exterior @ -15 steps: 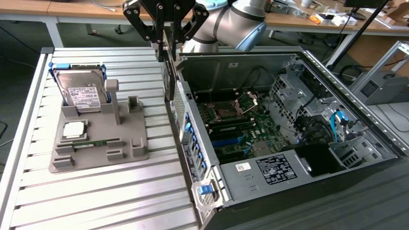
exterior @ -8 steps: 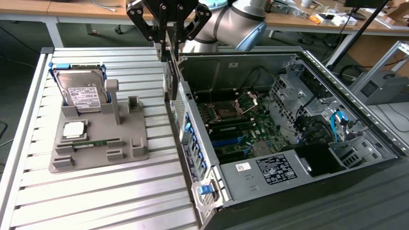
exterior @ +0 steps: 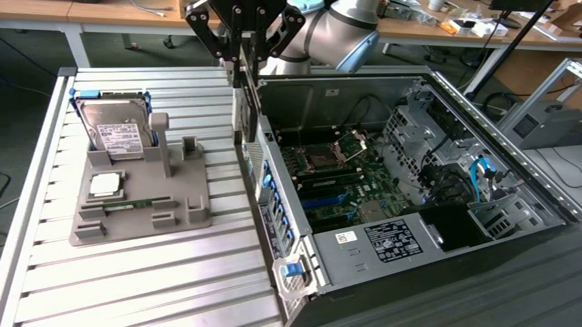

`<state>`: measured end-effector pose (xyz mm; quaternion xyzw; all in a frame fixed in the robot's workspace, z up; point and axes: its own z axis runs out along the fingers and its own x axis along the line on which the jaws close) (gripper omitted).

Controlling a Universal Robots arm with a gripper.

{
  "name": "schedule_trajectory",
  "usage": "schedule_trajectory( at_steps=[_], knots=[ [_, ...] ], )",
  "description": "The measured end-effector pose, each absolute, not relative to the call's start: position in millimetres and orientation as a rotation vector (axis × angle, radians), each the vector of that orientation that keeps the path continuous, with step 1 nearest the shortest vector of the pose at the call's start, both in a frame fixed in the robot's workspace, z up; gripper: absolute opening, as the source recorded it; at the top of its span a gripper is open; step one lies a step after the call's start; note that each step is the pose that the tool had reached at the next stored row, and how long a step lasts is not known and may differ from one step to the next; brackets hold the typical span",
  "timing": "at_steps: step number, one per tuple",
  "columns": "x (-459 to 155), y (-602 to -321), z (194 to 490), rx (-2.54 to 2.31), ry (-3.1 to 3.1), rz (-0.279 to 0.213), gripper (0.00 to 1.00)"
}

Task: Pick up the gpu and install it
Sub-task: 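Pick up the gpu and move the gpu toward the slot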

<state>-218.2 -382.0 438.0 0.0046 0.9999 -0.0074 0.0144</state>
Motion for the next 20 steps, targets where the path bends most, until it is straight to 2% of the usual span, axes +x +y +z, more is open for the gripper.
schedule_trajectory(
  at_steps=[20],
  knots=[
    [-201, -382, 438, 0.014, 3.112, -0.031, 0.27]
  ],
)
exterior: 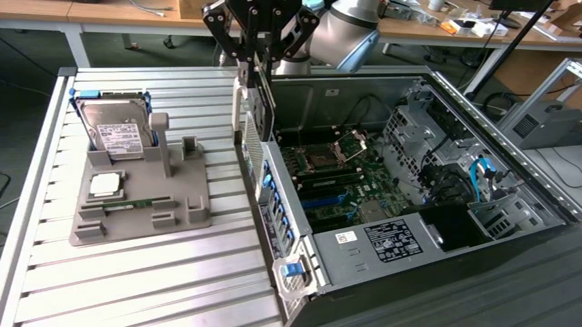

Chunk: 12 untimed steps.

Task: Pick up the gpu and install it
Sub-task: 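Pick up the gpu and move the gpu toward the slot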

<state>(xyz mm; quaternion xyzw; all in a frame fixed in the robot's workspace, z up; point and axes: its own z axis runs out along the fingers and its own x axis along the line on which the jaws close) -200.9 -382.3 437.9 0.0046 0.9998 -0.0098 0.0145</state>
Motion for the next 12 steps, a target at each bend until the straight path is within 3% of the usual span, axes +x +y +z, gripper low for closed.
schedule_trajectory(
  at_steps=[12],
  knots=[
    [-197.8, -382.5, 437.9, 0.014, 3.112, -0.031, 0.27]
  ],
)
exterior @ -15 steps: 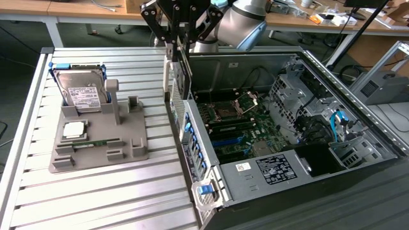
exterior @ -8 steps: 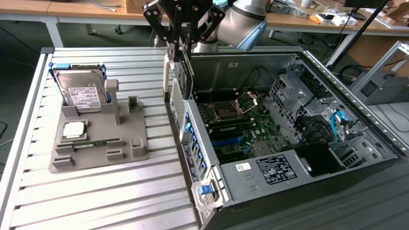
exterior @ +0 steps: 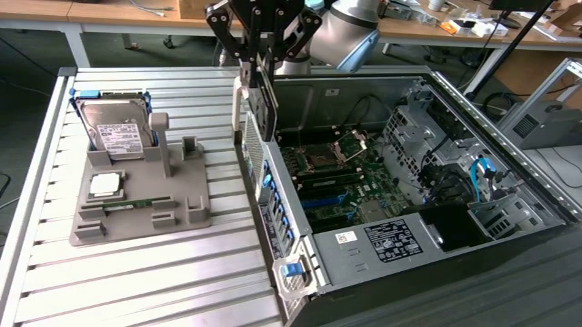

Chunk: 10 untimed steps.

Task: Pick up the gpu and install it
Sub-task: 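Pick up the gpu and move the gpu toward the slot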

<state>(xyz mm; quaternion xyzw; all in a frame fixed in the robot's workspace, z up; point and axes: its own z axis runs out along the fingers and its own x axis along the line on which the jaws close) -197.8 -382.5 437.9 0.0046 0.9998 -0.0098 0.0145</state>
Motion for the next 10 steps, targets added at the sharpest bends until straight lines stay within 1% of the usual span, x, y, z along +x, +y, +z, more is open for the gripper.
schedule_trajectory(
  at_steps=[10],
  knots=[
    [-193.5, -382.6, 437.9, 0.014, 3.112, -0.031, 0.27]
  ],
)
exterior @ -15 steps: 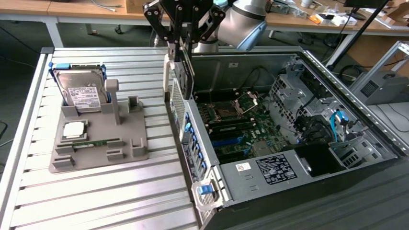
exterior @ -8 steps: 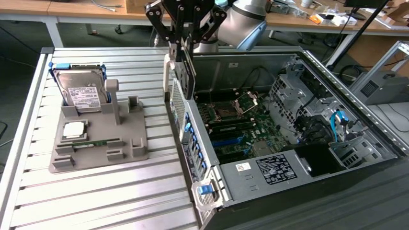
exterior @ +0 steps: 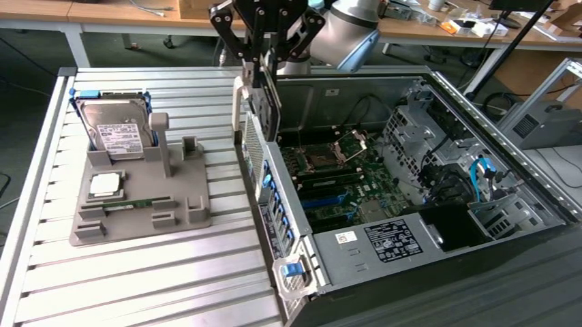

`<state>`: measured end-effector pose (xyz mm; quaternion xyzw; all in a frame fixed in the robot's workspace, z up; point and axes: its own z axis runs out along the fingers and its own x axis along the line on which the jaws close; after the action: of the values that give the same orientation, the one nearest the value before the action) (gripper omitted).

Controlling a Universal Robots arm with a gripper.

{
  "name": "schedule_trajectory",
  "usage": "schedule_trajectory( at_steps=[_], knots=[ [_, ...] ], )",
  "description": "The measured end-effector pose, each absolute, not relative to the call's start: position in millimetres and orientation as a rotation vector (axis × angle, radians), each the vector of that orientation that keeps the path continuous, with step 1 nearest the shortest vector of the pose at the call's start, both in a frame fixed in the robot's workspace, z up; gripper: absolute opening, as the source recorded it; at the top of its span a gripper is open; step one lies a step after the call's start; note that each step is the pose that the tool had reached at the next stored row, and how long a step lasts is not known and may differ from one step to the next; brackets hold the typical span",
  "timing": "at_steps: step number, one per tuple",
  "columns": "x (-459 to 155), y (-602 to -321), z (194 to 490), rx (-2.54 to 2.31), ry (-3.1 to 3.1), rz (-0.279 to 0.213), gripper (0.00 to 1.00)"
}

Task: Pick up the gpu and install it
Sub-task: 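Pick up the gpu and move the gpu toward the slot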

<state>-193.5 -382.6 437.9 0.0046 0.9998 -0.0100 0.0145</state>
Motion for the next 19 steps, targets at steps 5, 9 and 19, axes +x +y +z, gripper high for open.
schedule_trajectory(
  at_steps=[5, 9, 19],
  knots=[
    [-191, -383, 438, 0.014, 3.112, -0.031, 0.27],
    [-189, -383, 438, 0.014, 3.112, -0.031, 0.27],
    [-183, -383, 438, 0.014, 3.113, -0.032, 0.27]
  ],
)
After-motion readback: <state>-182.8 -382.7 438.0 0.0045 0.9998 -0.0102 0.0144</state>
